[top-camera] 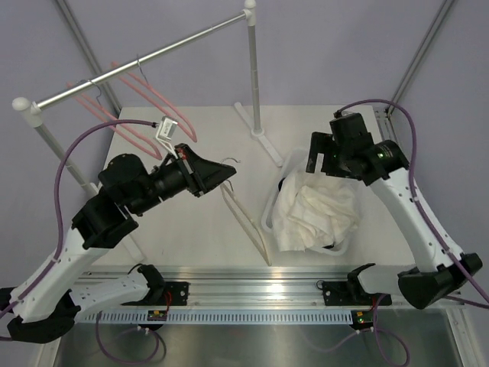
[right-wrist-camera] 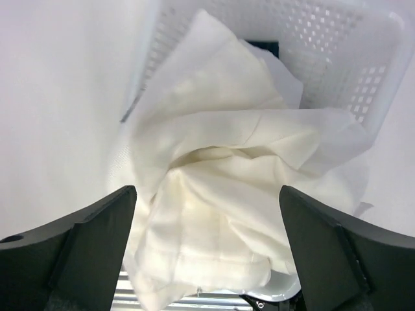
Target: Remove the skirt from the hanger
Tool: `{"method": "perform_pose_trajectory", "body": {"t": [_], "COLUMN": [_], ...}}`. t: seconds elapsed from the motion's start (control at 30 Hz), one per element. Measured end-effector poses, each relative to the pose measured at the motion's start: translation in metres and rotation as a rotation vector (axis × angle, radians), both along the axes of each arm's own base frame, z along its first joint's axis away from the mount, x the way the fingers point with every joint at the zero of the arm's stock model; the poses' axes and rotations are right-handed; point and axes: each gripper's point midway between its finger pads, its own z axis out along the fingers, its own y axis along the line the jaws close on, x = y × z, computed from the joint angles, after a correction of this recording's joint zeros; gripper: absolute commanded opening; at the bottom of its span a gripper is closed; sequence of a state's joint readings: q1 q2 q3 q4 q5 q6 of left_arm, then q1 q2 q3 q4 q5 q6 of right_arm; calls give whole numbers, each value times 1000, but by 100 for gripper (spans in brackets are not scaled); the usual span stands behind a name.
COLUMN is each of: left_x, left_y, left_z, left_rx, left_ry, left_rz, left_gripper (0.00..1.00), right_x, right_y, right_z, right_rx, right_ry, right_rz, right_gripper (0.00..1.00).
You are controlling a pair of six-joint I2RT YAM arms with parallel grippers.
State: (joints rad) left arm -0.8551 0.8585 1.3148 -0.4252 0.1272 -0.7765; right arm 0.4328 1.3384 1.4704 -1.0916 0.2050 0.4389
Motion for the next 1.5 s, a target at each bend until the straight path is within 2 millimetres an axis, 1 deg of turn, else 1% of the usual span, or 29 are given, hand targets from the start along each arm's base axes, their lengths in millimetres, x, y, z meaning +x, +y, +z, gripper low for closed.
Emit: {"method": "perform_pose_trajectory", "body": {"t": [0.07,0.13,0.2,0.3,0.4,0.53,0.6,0.7,0.83,0.93,1.07,1.2,1.27,1.4,1.43,1.47,1.5], "left_x": [9,18,24,29,33,38,42,48,61,70,80,91,94,99,99,100,100], "left_y": [-9,-19,-24,-27,-25,-23,-23,-25,-31,-34,-38,-44,-46,-48,-48,-48,-48], "left_z": [-12,-27,-43,-55,-55,-44,-41,-42,-51,-59,-68,-67,-65,-65,-64,-64,-63], "left_rx": [42,95,153,212,240,249,256,281,331,369,411,431,433,440,442,443,446], "left_ry": [11,28,50,60,50,23,13,10,19,28,46,43,39,38,39,39,41], "left_rz": [-1,-1,-1,3,16,41,53,69,93,112,131,151,157,167,168,170,172], "left_gripper": [0,0,0,0,0,0,0,0,0,0,0,0,0,0,0,0,0], "right_x": [-4,-14,-29,-51,-78,-113,-128,-145,-159,-166,-170,-177,-177,-173,-173,-173,-172], "right_y": [1,2,3,12,30,56,65,72,80,84,89,100,104,109,110,111,111], "right_z": [40,67,87,105,131,173,185,192,197,200,197,187,178,156,151,147,143], "right_rx": [47,90,133,211,335,500,559,615,672,701,716,695,669,615,601,590,574], "right_ry": [-100,-170,-218,-255,-293,-337,-350,-336,-311,-297,-266,-216,-192,-143,-132,-122,-118], "right_rz": [33,65,112,203,333,525,604,682,763,805,848,896,899,880,877,877,872], "right_gripper": [99,99,99,99,100,97,97,95,94,93,89,87,86,80,77,67,61]}}
